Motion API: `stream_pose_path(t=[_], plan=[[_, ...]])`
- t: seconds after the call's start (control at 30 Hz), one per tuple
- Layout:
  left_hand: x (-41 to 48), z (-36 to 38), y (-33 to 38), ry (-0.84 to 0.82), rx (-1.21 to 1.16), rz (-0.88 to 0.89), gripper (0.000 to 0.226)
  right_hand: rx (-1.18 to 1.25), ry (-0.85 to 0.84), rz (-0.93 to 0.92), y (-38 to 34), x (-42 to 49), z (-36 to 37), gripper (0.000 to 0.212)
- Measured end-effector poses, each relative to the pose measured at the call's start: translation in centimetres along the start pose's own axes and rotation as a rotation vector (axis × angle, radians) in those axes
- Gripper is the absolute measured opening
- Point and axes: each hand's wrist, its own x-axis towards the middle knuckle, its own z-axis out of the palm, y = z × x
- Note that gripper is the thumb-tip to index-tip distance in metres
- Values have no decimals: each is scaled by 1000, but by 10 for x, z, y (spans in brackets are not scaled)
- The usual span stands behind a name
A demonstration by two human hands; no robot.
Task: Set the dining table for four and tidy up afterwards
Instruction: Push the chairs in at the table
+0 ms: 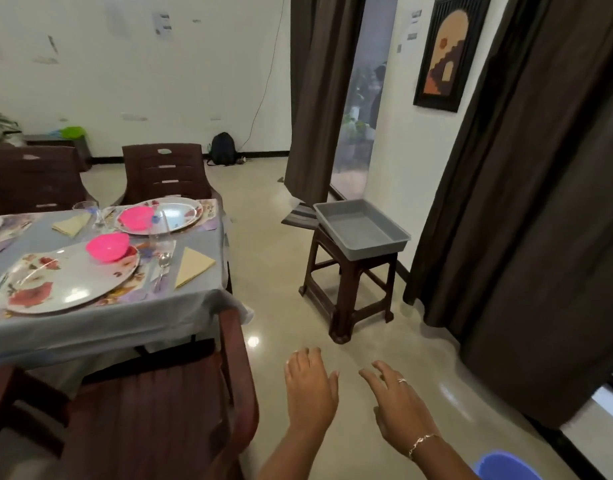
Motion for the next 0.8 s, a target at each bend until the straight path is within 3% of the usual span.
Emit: stream_pose_path(t=[0.57, 0.8], plan=[[237, 71, 18, -48, 1, -319, 50, 87, -24, -297, 130, 293, -25, 62], [334, 81, 6, -22, -31, -400, 48, 104, -67, -404, 139, 415, -29, 61]])
